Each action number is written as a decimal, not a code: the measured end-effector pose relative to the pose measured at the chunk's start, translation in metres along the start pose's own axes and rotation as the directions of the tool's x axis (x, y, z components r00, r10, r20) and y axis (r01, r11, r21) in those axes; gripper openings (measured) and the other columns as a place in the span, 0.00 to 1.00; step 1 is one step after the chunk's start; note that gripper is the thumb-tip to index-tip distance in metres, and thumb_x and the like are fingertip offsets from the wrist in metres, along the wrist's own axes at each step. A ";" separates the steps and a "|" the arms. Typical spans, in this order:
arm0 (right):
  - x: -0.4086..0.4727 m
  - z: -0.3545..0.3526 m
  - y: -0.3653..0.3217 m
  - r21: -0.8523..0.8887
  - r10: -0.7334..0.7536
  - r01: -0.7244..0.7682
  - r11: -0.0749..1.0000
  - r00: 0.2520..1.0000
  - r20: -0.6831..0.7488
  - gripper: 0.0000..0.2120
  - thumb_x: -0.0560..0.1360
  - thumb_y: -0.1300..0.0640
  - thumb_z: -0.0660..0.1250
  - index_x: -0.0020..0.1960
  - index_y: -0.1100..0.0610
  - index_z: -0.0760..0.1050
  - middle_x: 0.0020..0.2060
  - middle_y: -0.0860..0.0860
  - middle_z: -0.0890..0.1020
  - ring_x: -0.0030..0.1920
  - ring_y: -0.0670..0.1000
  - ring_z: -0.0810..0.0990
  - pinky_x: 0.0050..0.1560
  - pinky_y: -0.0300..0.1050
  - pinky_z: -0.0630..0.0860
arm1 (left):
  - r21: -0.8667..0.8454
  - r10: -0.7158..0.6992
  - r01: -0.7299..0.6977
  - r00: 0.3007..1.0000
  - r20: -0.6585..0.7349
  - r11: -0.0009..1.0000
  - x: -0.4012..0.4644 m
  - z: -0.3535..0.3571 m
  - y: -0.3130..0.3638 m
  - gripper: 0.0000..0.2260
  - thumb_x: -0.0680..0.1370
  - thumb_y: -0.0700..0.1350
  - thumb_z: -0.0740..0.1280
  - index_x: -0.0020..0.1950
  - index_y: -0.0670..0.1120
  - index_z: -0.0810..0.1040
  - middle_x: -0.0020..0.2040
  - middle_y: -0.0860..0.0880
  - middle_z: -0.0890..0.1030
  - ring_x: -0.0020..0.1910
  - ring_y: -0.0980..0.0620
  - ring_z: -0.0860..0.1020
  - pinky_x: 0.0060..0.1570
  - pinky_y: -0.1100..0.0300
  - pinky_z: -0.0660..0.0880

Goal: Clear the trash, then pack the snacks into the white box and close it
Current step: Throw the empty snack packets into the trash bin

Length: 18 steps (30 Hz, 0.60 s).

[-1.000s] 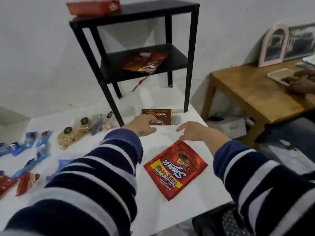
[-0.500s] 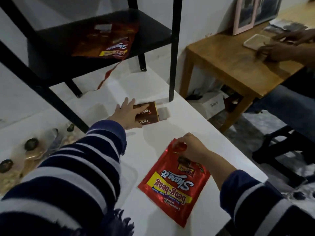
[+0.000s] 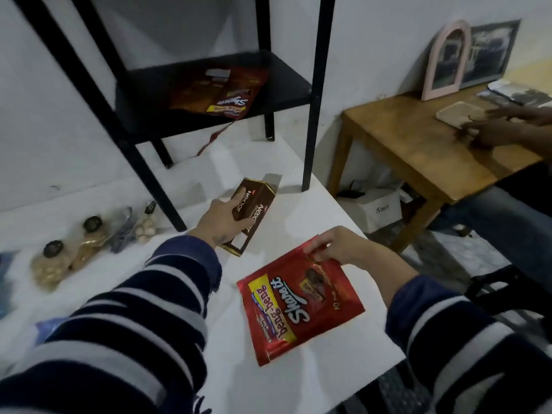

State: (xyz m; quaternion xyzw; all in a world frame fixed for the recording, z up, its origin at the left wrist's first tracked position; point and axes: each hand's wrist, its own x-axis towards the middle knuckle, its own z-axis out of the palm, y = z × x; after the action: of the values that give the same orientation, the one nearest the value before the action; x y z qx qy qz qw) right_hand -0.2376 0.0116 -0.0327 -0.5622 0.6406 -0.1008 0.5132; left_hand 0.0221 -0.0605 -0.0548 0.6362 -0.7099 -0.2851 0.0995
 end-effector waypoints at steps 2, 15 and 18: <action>-0.016 -0.007 -0.012 0.071 -0.008 0.005 0.997 0.999 0.040 0.11 0.74 0.69 0.67 0.52 0.59 0.83 0.48 0.53 0.82 0.52 0.55 0.80 0.51 0.48 0.81 | -0.064 -0.033 0.029 0.997 -0.068 0.998 -0.029 -0.008 0.004 0.36 0.74 0.57 0.68 0.76 0.59 0.51 0.59 0.43 0.75 0.48 0.47 0.80 0.53 0.55 0.77; -0.087 0.039 -0.115 0.100 -0.214 0.198 0.975 0.958 0.193 0.13 0.76 0.68 0.66 0.57 0.57 0.80 0.51 0.52 0.80 0.50 0.51 0.78 0.51 0.47 0.78 | -0.354 -0.424 0.291 0.813 -0.399 0.889 -0.240 -0.059 -0.033 0.36 0.75 0.53 0.69 0.77 0.55 0.54 0.56 0.50 0.78 0.46 0.51 0.78 0.43 0.61 0.74; -0.093 0.081 -0.144 0.083 -0.274 0.261 0.962 0.923 0.271 0.12 0.76 0.67 0.66 0.53 0.55 0.81 0.51 0.52 0.80 0.53 0.54 0.79 0.56 0.50 0.78 | -0.407 -0.523 0.363 0.749 -0.407 0.838 -0.295 -0.067 -0.063 0.36 0.75 0.54 0.69 0.77 0.57 0.53 0.58 0.47 0.80 0.49 0.48 0.80 0.50 0.57 0.77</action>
State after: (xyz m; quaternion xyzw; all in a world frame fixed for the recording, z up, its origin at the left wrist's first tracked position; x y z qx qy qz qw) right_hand -0.1012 0.0745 0.0825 -0.6410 0.4766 -0.1039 0.5925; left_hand 0.1595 0.2019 0.0320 0.8165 -0.4327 -0.2298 0.3055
